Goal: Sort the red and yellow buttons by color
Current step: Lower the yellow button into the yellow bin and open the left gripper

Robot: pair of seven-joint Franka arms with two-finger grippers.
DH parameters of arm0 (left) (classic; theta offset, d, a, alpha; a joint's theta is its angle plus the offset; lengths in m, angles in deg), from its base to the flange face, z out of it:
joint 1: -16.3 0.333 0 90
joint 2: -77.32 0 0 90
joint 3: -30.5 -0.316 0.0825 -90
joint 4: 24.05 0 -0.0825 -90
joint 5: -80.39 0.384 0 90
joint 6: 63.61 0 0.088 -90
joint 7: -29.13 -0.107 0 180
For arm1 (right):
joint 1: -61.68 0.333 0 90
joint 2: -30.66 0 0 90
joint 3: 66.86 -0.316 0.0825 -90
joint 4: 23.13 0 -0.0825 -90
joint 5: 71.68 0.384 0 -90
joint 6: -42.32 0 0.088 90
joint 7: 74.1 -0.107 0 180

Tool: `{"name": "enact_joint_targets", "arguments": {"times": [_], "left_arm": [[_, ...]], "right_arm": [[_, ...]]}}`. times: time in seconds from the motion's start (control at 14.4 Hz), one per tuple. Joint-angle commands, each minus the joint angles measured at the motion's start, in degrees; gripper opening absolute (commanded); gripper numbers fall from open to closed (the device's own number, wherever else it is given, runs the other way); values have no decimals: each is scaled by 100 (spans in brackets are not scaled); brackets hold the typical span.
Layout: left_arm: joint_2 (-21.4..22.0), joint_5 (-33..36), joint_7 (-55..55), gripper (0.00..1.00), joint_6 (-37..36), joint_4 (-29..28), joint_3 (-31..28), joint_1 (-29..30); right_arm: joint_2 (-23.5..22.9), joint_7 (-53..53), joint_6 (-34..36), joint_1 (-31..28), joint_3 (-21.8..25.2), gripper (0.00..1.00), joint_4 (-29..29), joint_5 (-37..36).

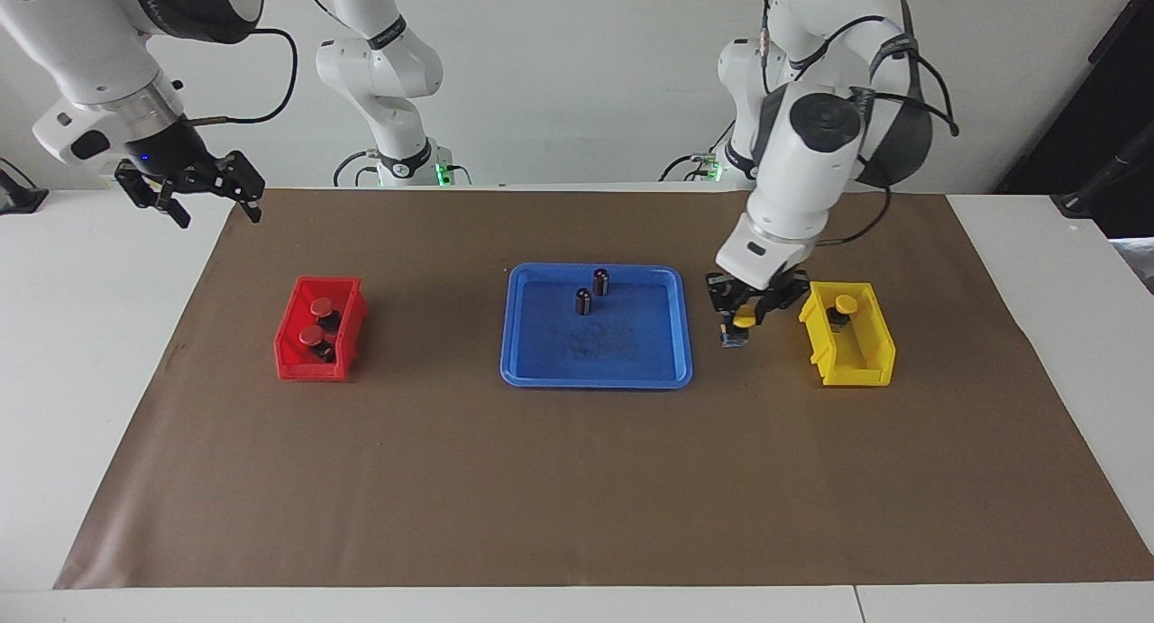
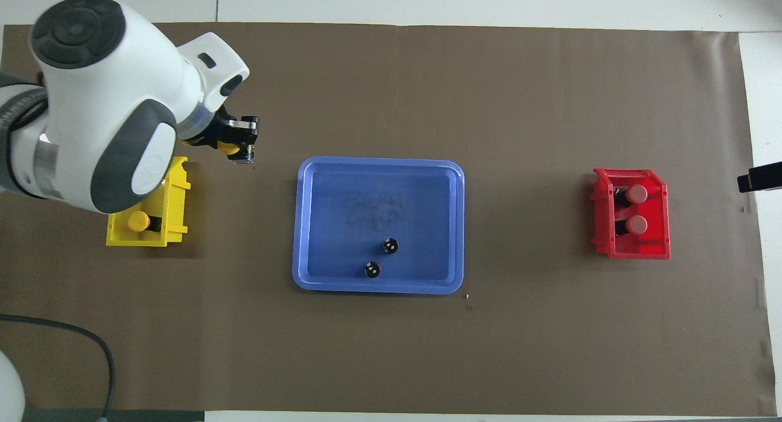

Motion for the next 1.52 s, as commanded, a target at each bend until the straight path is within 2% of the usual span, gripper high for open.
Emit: {"name": "enact_joint_targets", "arguments": {"times": [0.0,0.21,0.42,0.55,0.9,1.25,1.46], "left_arm": [[46,21,-1095,1,-175,19,67,777],[142,30,-1343,1,-44,-243,67,1174],[450,30,-1536,1,1008,-1199,75,1481],[477,30,-1633,1,1354,-1536,75,1605],[530,30,-1625,1,1495,-1818,75,1544],[776,30,-1651,1,1828,-2423,84,1535],[697,30,-1660,1,2092,-2556,84,1544]], "right_arm": [[-156,-217,129,-33,-104,100,214,-100],[-174,-226,156,169,-68,100,310,-292],[-192,-226,156,178,-86,100,311,-320],[-183,-226,164,213,-95,100,319,-328],[-183,-226,191,204,-95,100,346,-311],[-183,-226,208,213,-95,100,346,-311],[-183,-226,208,213,-95,100,346,-311]]}}
